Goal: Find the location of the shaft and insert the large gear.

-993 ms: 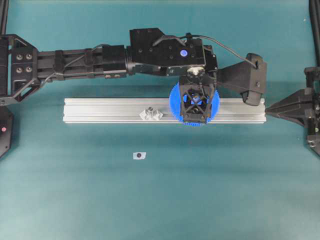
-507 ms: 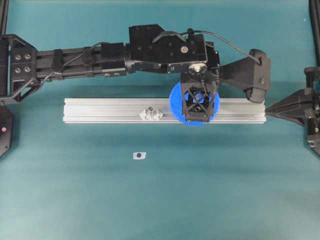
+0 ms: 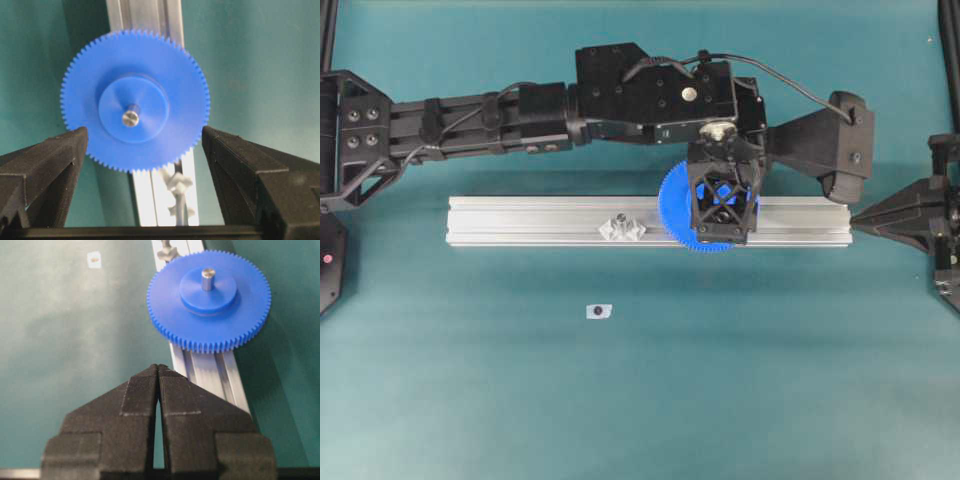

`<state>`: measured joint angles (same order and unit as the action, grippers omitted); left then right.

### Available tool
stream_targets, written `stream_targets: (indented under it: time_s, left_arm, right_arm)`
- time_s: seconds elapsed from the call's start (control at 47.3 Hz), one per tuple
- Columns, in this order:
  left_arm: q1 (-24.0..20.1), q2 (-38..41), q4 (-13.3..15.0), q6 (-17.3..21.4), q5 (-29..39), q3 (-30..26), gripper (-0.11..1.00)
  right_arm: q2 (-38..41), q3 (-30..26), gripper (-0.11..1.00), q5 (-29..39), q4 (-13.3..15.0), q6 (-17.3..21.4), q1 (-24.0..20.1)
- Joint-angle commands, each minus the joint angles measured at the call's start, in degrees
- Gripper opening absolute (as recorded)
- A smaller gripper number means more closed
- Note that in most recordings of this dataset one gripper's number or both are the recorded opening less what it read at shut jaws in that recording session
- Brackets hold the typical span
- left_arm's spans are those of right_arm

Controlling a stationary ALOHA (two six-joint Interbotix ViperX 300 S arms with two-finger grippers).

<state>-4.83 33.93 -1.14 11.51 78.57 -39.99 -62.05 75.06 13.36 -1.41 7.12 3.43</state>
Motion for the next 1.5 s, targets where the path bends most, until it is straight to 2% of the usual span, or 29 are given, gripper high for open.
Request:
stream_targets:
  time_s: [0.0,1.48]
  left_arm:
    - [0.18,-2.55,-0.09,-0.09,0.18,-1.58,0.88]
    - [0.09,-1.67,-0.09,-0.18,2.46,-1.58,0.88]
  right_arm:
    - [0.26,-0.53,0.01,-0.26,0.09,0.53,0.18]
    - [0.35,-0.53,0.01,-0.26,0.09,0.53,0.18]
